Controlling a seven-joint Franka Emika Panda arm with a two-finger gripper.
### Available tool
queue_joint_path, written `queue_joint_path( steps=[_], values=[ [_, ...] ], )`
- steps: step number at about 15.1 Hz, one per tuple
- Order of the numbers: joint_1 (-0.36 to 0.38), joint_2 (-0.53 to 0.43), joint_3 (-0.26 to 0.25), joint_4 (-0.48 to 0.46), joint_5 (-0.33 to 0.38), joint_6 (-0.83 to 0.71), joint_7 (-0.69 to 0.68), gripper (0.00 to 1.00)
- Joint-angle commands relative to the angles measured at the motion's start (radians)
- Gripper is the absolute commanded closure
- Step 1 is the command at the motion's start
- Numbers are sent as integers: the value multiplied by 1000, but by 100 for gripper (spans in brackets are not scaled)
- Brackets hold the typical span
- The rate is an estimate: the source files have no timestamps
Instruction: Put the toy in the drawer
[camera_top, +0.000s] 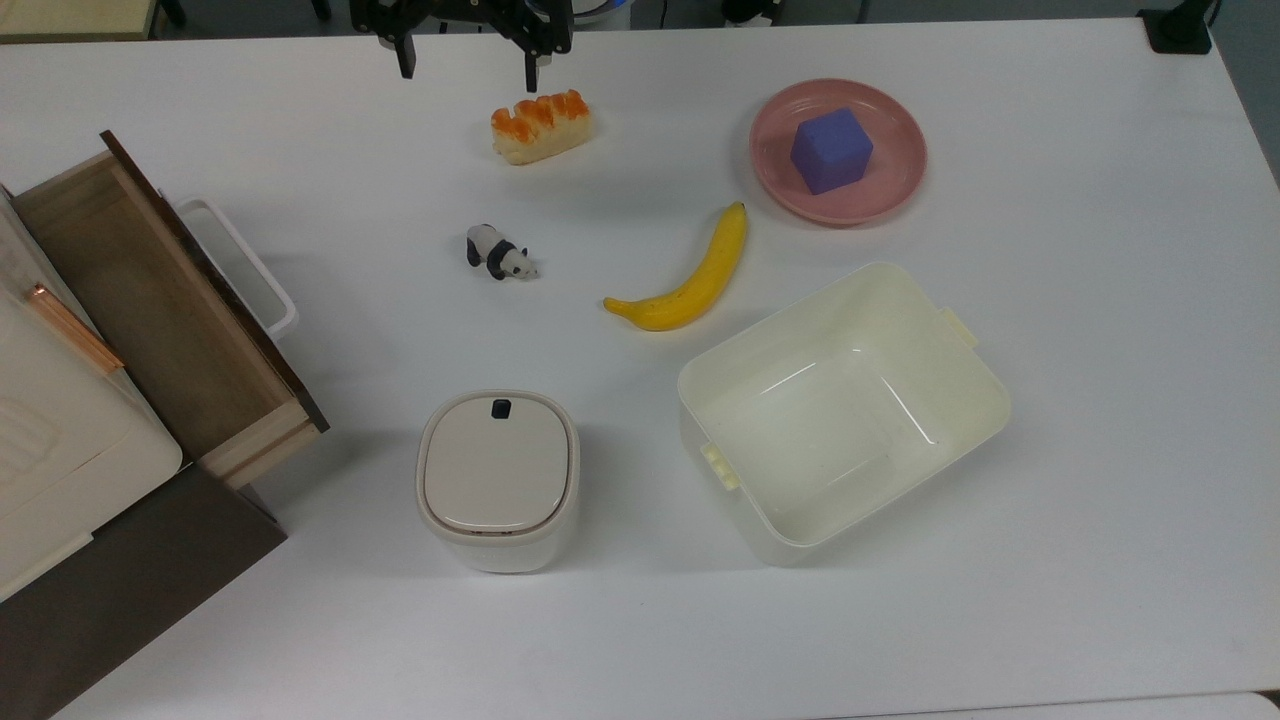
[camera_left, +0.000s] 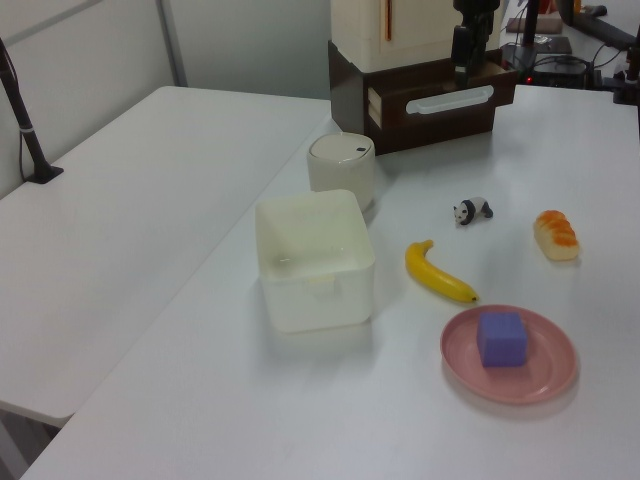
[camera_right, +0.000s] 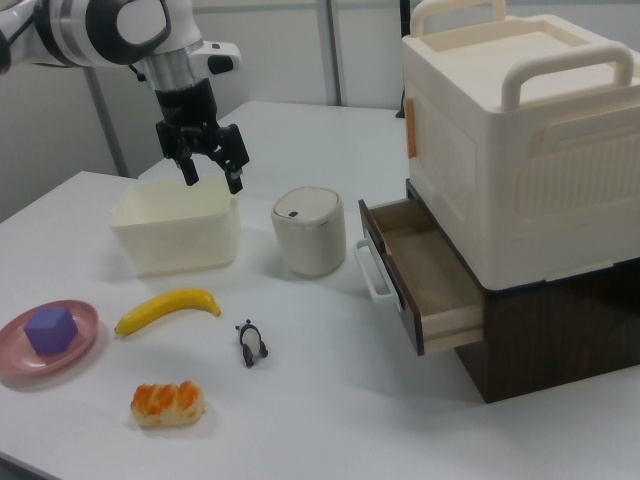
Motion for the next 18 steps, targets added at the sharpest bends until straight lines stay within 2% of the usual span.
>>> queue_joint_path(
  steps=[1,11,13,15,18],
  values=[
    [3,0,-11,8,13,-50,-17,0],
    [9,3,-6,5,14,-58,-19,0],
    [11,0,-6,-7,14,-54,-95,0],
    [9,-10,-8,-33,14,-54,-240,0],
    [11,-41,-8,-112,1,-46,-412,0]
  ],
)
